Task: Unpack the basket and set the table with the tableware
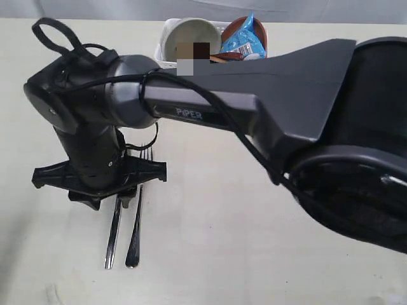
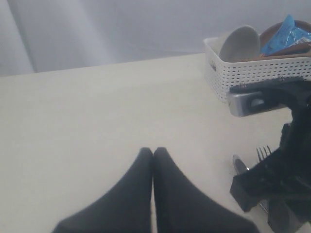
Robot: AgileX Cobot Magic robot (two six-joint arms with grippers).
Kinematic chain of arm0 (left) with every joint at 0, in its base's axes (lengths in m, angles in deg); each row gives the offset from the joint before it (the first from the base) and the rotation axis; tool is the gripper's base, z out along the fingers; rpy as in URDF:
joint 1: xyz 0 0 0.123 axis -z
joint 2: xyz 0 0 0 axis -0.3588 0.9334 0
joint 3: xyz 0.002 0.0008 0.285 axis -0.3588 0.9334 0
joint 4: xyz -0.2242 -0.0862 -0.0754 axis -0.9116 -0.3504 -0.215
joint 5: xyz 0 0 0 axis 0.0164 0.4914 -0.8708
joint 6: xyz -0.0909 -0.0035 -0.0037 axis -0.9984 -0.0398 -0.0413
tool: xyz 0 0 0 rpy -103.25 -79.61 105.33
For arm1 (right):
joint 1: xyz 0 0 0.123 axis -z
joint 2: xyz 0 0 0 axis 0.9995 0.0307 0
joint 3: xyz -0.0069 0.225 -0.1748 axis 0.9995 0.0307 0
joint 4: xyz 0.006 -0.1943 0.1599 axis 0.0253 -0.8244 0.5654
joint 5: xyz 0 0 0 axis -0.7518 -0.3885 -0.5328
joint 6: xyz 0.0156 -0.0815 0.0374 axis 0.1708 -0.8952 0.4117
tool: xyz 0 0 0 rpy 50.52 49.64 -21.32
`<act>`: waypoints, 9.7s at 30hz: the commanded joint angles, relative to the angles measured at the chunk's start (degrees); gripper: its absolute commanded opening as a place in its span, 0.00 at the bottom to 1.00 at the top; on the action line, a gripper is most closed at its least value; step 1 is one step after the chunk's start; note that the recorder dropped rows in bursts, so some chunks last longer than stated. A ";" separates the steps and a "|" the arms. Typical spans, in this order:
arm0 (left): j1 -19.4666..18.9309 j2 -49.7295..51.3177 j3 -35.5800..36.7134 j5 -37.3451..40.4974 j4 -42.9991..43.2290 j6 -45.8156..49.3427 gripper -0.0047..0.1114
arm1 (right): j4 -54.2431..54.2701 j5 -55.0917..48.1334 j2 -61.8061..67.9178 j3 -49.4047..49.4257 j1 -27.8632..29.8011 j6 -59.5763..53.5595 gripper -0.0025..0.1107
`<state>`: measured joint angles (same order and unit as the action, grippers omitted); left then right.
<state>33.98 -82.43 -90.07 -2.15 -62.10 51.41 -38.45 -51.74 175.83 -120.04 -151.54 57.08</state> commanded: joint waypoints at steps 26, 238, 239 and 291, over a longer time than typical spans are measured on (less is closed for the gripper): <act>0.32 -0.20 0.12 -0.64 0.05 -0.25 0.04 | -0.89 1.23 -18.79 -0.04 20.70 -16.28 0.41; 0.32 -0.20 0.12 -0.64 0.24 -0.25 0.04 | -46.98 34.43 -12.25 -0.04 23.77 -53.77 0.02; 0.32 -0.20 0.12 -0.64 0.24 -0.25 0.04 | -46.86 34.05 -12.94 -0.04 24.43 -51.70 0.02; 0.32 -0.20 0.12 -0.64 0.24 -0.25 0.04 | 34.65 22.47 -50.55 66.58 50.51 -65.42 0.02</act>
<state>33.98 -82.43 -90.07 -2.15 -62.11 51.41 -11.14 -33.44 125.50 -57.05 -101.38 -6.46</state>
